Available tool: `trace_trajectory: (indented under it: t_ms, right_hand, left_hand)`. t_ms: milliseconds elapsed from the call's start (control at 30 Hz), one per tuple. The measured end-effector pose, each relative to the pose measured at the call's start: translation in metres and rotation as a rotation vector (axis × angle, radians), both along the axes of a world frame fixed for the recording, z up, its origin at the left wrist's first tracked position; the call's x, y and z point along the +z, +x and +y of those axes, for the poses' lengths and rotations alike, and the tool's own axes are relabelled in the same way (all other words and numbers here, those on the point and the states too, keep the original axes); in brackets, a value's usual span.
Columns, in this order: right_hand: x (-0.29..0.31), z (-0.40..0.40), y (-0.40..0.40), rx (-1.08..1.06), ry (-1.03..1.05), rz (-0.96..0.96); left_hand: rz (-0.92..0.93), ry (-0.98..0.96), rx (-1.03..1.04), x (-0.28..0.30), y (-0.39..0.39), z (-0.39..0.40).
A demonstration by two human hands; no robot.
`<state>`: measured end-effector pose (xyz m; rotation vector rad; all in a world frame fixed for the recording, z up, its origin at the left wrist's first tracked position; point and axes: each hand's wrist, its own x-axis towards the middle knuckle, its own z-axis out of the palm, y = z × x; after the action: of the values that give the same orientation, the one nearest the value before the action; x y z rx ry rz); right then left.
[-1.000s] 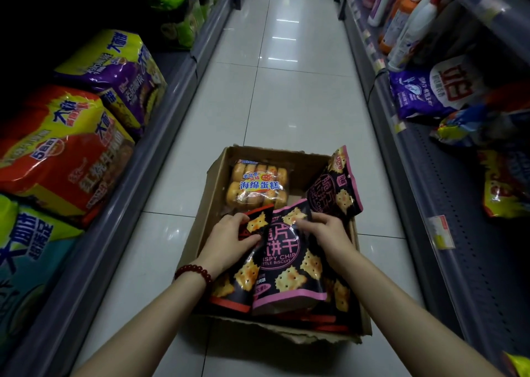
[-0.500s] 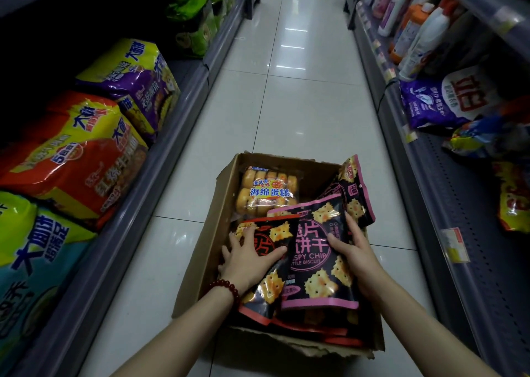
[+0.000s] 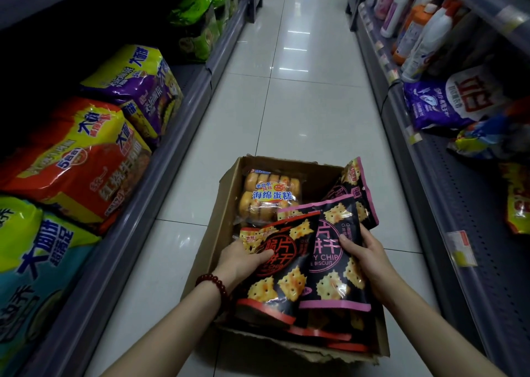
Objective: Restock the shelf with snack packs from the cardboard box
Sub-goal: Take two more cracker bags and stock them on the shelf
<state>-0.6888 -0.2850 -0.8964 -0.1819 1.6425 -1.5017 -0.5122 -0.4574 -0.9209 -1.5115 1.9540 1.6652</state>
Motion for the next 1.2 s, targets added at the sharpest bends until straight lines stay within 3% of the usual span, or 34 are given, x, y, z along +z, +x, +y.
trace_trajectory:
  t_ms: [133,267,433,833,1000,1200]
  right_hand:
    - [0.001,0.002,0.001,-0.001,0.019,-0.027]
    - [0.003,0.002,0.001,-0.002,0.017,-0.01]
    - [0.004,0.004,-0.002,-0.033,0.006,0.004]
    - [0.027,-0.016,-0.013,-0.051,-0.084,0.083]
    - [0.082,-0.025,-0.023,-0.076,-0.071,0.052]
    - [0.196,-0.038,-0.026,-0.06,-0.056,0.028]
  left_hand:
    - [-0.073,0.224,-0.042,-0.003,0.008,-0.001]
    - [-0.027,0.231,0.029,-0.008,0.006,0.001]
    - [0.143,0.168,0.139,-0.004,0.003,0.001]
    - [0.232,-0.147,0.287,0.032,-0.007,-0.022]
    - [0.275,-0.141,0.466,0.083,-0.008,-0.035]
    - [0.265,-0.192,0.595,0.202,0.0,-0.053]
